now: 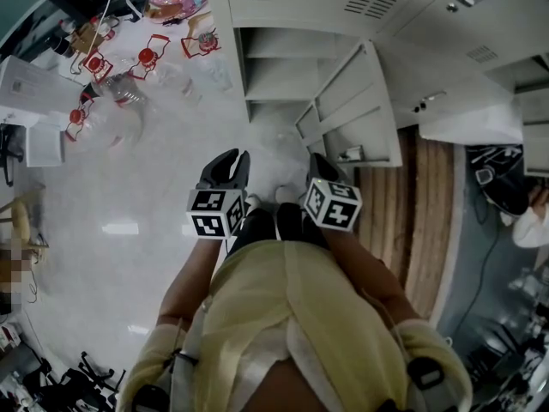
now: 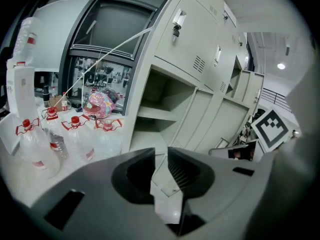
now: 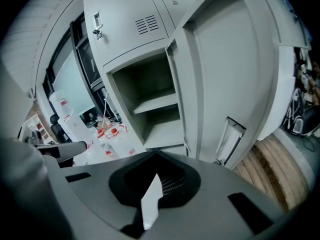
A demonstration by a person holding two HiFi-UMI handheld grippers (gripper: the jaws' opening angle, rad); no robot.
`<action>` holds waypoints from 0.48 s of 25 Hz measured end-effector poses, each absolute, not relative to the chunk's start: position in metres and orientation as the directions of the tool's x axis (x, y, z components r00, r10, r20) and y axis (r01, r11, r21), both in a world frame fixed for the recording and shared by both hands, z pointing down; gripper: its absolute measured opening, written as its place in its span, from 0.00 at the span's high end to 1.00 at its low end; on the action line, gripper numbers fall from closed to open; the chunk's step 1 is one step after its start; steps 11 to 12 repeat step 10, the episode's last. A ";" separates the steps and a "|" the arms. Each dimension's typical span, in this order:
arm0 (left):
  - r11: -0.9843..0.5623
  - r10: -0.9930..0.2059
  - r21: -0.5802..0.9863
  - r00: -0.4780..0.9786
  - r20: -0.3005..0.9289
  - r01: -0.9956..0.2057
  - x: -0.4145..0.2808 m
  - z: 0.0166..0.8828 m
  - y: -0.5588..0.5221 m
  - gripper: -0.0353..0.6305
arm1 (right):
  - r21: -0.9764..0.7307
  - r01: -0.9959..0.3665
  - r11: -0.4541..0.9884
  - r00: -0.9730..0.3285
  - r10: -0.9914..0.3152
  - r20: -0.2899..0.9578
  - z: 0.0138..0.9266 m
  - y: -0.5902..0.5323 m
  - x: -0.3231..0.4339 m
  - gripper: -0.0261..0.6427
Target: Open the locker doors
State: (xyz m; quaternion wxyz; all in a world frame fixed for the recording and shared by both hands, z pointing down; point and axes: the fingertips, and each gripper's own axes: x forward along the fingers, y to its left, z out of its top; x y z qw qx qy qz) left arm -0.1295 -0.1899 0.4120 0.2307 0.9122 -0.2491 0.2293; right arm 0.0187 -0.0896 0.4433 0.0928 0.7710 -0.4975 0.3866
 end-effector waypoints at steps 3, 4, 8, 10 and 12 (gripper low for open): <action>-0.772 -0.346 0.307 0.773 0.532 -0.557 -0.129 0.412 -0.193 0.83 | -0.243 -0.837 -0.490 0.206 -0.694 0.690 0.444 -0.091 0.017 0.96; -0.772 -0.345 0.307 0.773 0.532 -0.556 -0.128 0.412 -0.194 0.83 | -0.242 -0.838 -0.489 0.206 -0.694 0.690 0.444 -0.091 0.017 0.96; -0.774 -0.341 0.306 0.773 0.535 -0.554 -0.126 0.414 -0.193 0.83 | -0.233 -0.840 -0.490 0.210 -0.689 0.694 0.445 -0.089 0.019 0.96; -0.774 -0.337 0.306 0.771 0.541 -0.554 -0.127 0.416 -0.190 0.83 | -0.233 -0.839 -0.493 0.210 -0.686 0.696 0.445 -0.086 0.020 0.96; -0.774 -0.337 0.306 0.771 0.541 -0.554 -0.127 0.416 -0.190 0.83 | -0.233 -0.839 -0.493 0.210 -0.686 0.696 0.445 -0.086 0.020 0.96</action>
